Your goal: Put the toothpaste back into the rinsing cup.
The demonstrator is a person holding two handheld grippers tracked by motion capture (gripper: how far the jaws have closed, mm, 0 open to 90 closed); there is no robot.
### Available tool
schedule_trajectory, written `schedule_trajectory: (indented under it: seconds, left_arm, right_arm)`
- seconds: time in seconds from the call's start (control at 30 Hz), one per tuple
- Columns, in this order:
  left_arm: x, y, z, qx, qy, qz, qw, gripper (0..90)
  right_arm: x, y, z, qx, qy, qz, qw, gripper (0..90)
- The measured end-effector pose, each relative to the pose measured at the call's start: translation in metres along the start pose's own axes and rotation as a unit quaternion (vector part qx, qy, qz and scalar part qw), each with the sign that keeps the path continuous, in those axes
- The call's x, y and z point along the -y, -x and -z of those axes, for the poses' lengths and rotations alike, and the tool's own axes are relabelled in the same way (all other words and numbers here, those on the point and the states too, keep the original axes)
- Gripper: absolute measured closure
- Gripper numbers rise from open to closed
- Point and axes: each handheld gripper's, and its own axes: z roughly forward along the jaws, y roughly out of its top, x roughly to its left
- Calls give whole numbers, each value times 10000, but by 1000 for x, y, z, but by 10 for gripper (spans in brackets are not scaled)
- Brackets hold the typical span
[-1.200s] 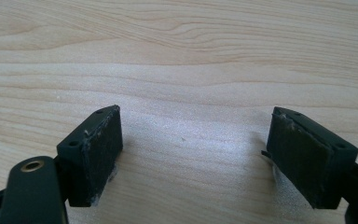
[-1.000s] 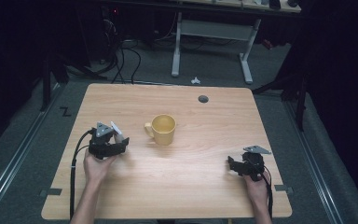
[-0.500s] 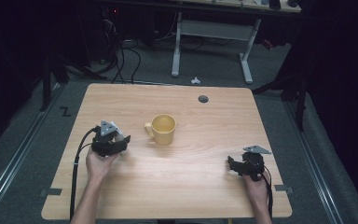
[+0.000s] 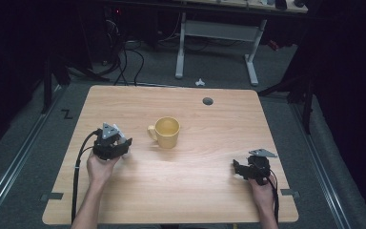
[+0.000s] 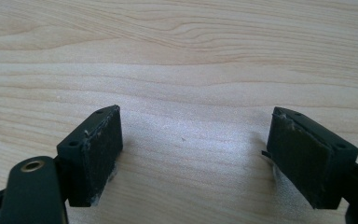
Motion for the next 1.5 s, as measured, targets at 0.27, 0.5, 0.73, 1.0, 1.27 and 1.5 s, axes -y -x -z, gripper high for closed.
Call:
schedule_trajectory:
  seconds: [0.27,0.5,0.73,1.0,1.27,1.5]
  left_arm:
    - [0,-2,1,5,-8,61,10000,541]
    - [-1,-1,2,17,2,80,10000,594]
    - [-1,-1,3,41,-3,80,10000,624]
    - [-3,-2,11,73,74,156,9998,645]
    - [-13,4,17,139,80,64,9999,653]
    - [-15,6,21,265,94,97,9996,660]
  right_arm:
    - [0,0,0,-1,0,0,10000,184]
    - [0,0,0,-1,1,0,10000,184]
    - [0,0,0,3,-2,-5,10000,183]
    - [0,0,0,7,0,-5,10000,182]
    - [0,0,0,10,-3,-4,10000,183]
    - [0,0,0,9,-1,-9,10000,183]
